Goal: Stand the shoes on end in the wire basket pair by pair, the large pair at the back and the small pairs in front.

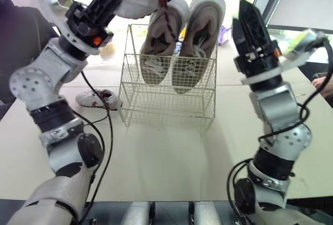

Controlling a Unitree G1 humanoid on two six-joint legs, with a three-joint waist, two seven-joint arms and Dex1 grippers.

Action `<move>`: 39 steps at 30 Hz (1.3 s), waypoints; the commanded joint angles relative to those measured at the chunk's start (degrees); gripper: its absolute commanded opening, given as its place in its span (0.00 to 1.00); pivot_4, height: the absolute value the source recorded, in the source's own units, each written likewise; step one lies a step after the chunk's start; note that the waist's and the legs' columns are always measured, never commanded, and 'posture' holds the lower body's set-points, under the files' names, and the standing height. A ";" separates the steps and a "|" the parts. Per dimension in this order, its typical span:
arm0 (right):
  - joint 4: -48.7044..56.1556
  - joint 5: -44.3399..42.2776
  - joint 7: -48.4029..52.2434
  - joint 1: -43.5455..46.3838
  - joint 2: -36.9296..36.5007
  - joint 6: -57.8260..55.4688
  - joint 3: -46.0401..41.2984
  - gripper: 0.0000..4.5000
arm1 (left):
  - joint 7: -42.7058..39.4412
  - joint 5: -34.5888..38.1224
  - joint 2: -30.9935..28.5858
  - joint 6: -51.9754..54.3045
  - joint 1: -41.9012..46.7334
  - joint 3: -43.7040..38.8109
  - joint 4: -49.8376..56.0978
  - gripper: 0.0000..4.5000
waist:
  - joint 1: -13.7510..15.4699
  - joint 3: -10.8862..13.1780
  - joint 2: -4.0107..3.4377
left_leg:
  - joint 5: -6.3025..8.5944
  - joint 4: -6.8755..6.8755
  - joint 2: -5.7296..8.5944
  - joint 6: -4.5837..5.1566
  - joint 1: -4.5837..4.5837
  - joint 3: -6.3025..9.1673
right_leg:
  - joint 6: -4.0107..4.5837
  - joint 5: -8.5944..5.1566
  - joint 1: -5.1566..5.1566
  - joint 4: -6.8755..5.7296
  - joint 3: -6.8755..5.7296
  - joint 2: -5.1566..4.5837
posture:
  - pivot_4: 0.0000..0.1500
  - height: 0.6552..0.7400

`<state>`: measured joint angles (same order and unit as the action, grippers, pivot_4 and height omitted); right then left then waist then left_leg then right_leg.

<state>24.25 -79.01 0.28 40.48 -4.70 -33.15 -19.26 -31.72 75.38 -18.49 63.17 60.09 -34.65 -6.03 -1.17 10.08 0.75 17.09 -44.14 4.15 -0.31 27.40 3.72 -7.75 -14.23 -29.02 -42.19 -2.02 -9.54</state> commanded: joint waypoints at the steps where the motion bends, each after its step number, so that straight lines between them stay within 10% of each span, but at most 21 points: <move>1: 1.66 0.89 -1.15 2.22 1.56 3.23 2.63 0.99 | 0.30 2.27 -0.50 -3.29 -0.26 0.34 1.75 0.06 | -0.01 0.00 0.00 | 0.00 0.00 0.00 0.01 0.00 -0.02 | 0.00 0.00 -0.01 -0.01 0.00 0.01 | 1.00 0.01; 35: -0.13 10.31 5.77 7.08 0.52 6.95 10.46 0.99 | 3.15 4.88 1.99 -9.75 -8.46 10.93 3.33 0.06 | -0.02 -0.01 0.01 | 0.02 0.00 0.00 0.06 -0.02 -0.03 | 0.00 0.00 0.05 0.01 -0.05 0.05 | 1.00 0.01; 39: -1.21 11.97 6.04 7.18 0.65 7.24 10.38 0.69 | 3.00 4.53 1.97 -10.28 -9.00 11.88 4.03 0.06 | 0.01 -0.01 0.01 | 0.02 0.01 0.00 0.06 -0.02 -0.03 | 0.00 0.00 0.05 0.02 -0.05 0.05 | 1.00 0.01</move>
<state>21.89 -67.30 5.32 46.16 -4.00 -26.92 -9.34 -28.31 80.43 -15.84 52.86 51.03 -24.01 -4.12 -1.17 10.08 0.76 17.11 -44.14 4.16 -0.25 27.38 3.69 -7.75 -14.23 -28.97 -42.17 -2.06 -9.49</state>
